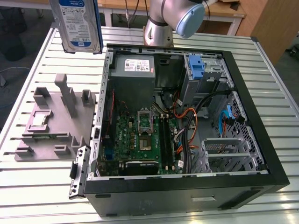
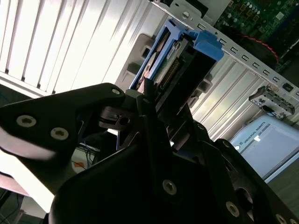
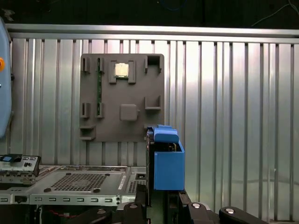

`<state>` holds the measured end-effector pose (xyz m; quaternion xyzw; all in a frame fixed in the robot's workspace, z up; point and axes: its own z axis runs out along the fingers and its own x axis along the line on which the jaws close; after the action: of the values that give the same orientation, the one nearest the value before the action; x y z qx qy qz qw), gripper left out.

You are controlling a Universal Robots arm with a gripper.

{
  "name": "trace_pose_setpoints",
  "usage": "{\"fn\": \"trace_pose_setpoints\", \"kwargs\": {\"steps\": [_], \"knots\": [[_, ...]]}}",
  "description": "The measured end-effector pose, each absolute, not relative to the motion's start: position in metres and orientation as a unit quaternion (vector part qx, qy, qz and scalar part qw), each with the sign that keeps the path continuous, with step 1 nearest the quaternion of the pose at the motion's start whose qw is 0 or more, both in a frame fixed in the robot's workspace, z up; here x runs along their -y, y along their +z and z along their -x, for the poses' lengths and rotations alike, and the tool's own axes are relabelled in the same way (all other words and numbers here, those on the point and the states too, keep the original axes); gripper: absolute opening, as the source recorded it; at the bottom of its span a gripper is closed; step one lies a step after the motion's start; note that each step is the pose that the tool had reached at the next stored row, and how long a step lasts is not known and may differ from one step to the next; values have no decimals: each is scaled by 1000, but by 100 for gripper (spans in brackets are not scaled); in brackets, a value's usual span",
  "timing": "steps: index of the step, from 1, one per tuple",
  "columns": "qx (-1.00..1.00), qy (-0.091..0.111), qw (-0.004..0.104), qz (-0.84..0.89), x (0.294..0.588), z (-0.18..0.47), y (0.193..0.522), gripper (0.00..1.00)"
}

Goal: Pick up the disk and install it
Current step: 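Pick up the disk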

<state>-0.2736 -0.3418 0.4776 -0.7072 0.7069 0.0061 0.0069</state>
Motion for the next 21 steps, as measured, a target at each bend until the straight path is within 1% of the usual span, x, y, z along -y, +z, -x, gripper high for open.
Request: {"fn": "trace_pose_setpoints", "kwargs": {"steps": [21], "knots": [[-707, 6, 7, 707, 342, 246, 478, 35]]}}
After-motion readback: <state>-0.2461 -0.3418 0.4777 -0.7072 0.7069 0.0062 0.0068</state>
